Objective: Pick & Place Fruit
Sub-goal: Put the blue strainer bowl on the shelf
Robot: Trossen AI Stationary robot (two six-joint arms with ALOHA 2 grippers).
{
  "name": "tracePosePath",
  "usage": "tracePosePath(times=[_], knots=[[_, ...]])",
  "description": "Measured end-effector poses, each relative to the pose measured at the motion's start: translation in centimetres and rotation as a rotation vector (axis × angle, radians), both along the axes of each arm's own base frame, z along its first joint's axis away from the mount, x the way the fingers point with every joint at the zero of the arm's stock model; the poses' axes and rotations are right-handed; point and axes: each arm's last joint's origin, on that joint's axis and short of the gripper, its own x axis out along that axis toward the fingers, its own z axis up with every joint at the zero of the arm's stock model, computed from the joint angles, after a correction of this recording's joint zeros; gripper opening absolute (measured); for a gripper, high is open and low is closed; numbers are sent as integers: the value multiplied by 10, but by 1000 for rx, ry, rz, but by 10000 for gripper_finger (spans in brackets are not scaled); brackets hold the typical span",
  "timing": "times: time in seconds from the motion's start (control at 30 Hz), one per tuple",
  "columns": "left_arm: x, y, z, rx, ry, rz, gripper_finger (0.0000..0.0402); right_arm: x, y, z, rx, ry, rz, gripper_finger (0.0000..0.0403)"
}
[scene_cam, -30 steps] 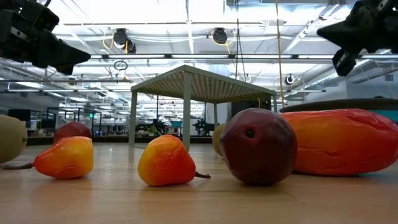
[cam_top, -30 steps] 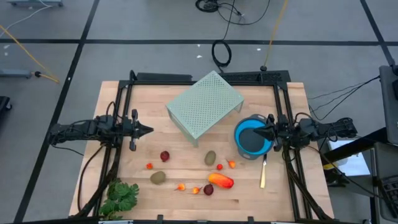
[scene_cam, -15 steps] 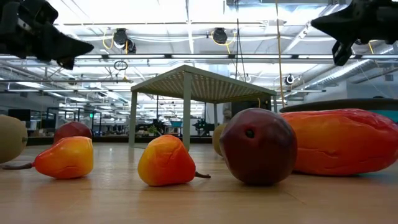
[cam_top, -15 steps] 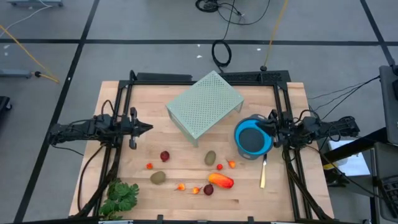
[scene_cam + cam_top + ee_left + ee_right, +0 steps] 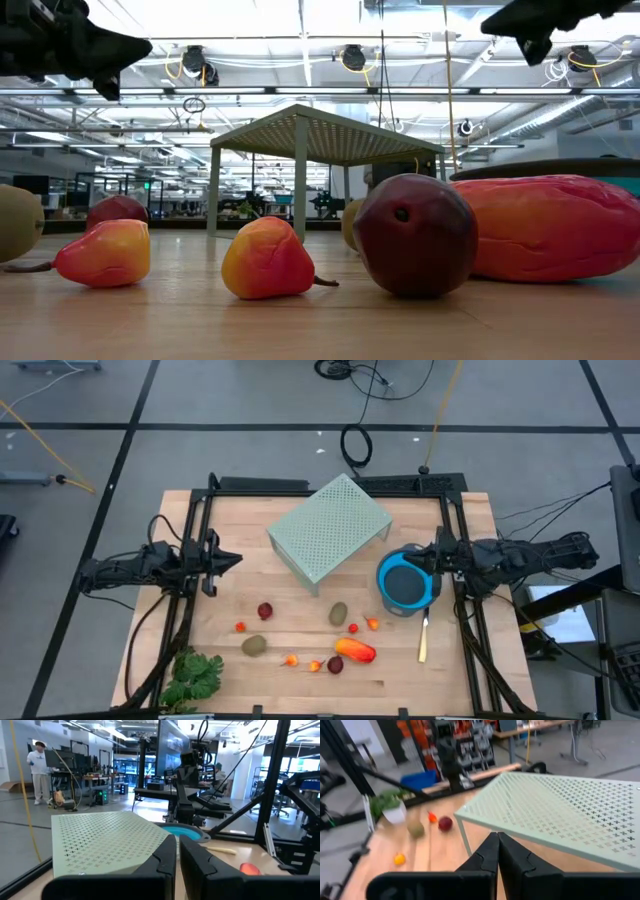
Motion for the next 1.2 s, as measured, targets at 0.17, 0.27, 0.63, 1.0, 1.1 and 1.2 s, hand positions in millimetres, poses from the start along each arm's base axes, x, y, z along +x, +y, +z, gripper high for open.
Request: tracePosePath(times=[0.17,0.27,0.63,1.0,1.1,1.2], knots=[[0,0,0,-1,1,0,21,11,2,15,-30,161,2,0],[0,0,0,-2,1,0,21,18,4,22,-27,277,-10,0],[0,0,0,-2,2,-1,21,32,7,11,20,893,-147,0],[0,0,0,-1,2,-1,21,21,0,-7,143,1317,-289,5],[0,0,0,-1,2,-1,21,20,-3,-6,162,1307,-306,18],[0,0,0,-2,2,1,21,19,-6,-5,178,1299,-322,38]])
